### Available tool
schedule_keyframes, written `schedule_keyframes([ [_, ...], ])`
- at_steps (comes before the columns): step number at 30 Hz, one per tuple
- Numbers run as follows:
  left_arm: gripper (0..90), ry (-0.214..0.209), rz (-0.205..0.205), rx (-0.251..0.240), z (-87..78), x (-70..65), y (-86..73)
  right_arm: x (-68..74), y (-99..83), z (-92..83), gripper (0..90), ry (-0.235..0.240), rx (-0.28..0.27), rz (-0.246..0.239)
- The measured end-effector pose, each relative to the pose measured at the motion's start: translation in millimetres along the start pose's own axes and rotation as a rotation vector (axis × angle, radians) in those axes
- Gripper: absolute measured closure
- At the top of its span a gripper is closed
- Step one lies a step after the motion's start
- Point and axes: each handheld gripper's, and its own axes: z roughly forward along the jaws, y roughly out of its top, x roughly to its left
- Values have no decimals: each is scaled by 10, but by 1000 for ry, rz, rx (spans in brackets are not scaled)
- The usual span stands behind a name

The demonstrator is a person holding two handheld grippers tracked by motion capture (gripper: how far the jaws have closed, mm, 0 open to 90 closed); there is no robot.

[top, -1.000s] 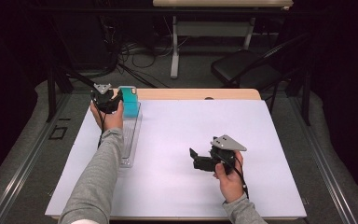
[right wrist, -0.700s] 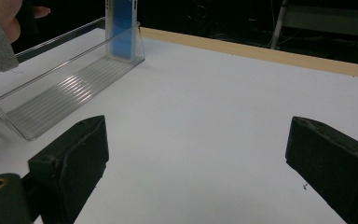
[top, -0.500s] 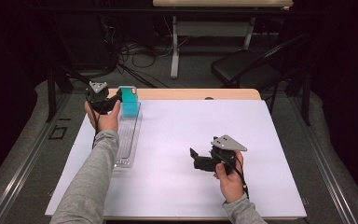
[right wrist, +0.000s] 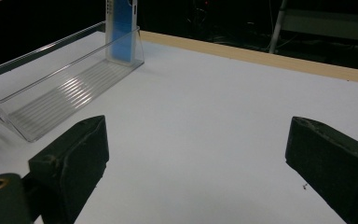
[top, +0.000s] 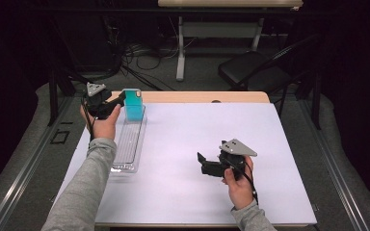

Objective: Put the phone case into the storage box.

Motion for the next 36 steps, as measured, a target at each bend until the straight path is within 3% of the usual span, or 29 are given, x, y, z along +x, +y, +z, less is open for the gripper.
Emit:
schedule_keyframes([
  [3,388,-38,3,10,-54,-41,13,-2,13,-8,58,4,1,2],
  [6,359,-49,31,24,-104,-88,22,-19,37,-29,68,7,-1,1],
  [10,310,-106,44,14,-201,-151,19,-50,60,-67,69,16,-11,-1],
  [13,304,-179,48,19,-293,-188,16,-79,64,-90,69,18,-14,-10],
  [15,304,-206,58,17,-350,-216,11,-93,68,-107,68,25,-12,-9],
  [18,268,-242,92,33,-441,-273,-4,-109,72,-143,59,31,-16,-11],
  [23,245,-278,106,13,-626,-337,-40,-132,62,-209,38,38,-16,-8],
  [29,173,-358,110,12,-808,-340,-95,-156,30,-277,0,52,-3,-5],
  [36,140,-404,126,6,-981,-296,-235,-169,-34,-372,0,38,11,-13],
])
